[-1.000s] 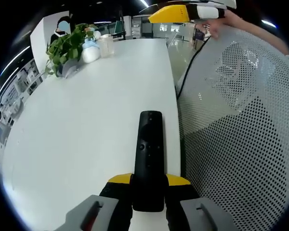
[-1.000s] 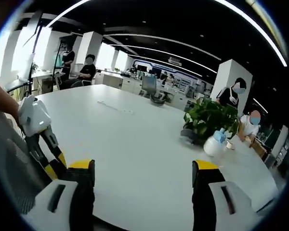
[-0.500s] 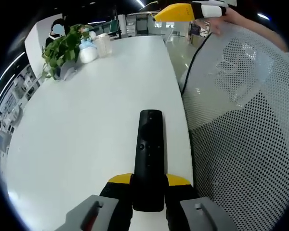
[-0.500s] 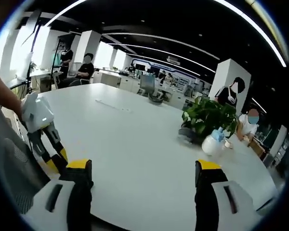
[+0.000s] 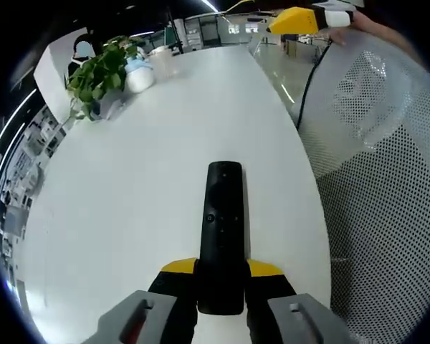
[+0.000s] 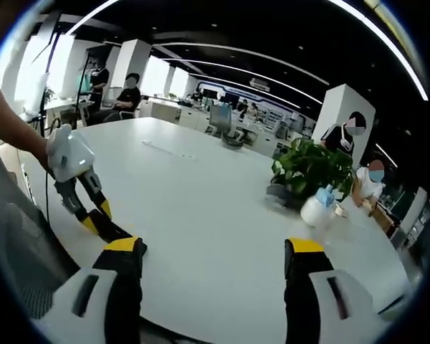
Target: Press the specified remote control buttons in sequence, fully releasing each button before pressing the next.
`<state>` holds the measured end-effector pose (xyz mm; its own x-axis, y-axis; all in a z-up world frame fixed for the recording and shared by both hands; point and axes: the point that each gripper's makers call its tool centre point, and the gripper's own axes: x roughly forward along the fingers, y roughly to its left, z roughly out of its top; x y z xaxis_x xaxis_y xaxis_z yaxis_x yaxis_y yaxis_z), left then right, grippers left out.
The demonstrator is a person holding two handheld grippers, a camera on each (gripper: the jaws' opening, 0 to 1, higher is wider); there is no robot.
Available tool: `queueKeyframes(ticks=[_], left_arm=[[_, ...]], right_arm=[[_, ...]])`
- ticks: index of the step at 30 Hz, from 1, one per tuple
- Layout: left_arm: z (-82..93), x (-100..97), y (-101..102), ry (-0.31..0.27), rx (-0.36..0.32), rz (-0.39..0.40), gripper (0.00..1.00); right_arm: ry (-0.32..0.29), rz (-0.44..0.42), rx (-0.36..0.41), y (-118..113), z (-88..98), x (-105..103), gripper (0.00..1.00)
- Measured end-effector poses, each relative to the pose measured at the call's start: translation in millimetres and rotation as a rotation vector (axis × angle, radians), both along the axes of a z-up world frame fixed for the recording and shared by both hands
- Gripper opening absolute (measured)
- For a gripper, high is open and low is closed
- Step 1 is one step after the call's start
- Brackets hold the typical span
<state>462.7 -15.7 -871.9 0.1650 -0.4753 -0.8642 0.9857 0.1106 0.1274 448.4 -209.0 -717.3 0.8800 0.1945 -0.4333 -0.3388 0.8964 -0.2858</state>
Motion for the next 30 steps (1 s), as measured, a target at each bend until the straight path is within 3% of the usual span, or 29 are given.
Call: queueKeyframes(ticks=[12,30], left_arm=[[0.3,35.1,5.4,-0.016,0.025,0.013,0.24],[-0.3,65.6,3.3,-0.022,0.038,0.011,0.24]], right_arm=[[0.040,-0.002,-0.011,-1.0,-6.3,-2.3,0.74],[0.071,-0.016,0.000,-2.8,-9.4,-4.5,0.59]])
